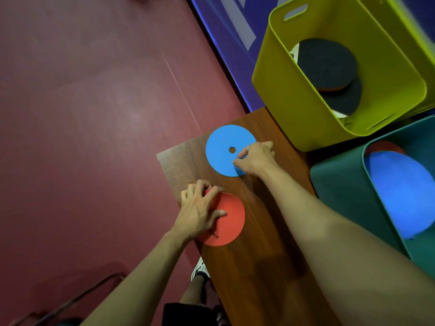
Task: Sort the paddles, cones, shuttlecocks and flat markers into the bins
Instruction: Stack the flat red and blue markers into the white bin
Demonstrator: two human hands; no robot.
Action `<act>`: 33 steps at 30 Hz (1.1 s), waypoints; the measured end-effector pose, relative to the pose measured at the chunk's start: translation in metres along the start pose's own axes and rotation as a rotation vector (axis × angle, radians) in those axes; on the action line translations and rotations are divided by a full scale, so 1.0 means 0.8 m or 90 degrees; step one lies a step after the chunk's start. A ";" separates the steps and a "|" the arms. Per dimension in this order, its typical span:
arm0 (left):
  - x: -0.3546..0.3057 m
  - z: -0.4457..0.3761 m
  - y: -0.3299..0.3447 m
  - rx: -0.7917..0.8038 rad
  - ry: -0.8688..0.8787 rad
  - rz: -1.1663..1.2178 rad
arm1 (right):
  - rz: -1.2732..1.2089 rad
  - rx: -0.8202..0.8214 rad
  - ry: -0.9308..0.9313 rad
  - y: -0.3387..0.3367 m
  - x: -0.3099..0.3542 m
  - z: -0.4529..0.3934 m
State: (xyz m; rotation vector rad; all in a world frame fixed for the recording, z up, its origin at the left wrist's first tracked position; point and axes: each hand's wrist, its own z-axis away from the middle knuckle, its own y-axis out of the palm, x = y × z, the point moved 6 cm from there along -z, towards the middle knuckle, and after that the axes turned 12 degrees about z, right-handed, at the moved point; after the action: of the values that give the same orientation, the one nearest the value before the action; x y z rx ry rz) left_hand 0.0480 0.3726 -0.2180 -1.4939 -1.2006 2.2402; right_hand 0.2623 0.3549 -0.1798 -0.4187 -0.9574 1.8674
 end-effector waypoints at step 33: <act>-0.365 0.093 -0.012 0.133 0.338 0.076 | -0.444 -0.385 -0.076 -0.038 -0.377 0.498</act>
State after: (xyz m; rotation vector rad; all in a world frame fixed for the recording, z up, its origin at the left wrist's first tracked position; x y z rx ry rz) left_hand 0.1209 0.1784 0.0010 -1.9367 -0.7110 1.7823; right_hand 0.1701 -0.0740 0.0614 -0.2709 -1.5193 0.9634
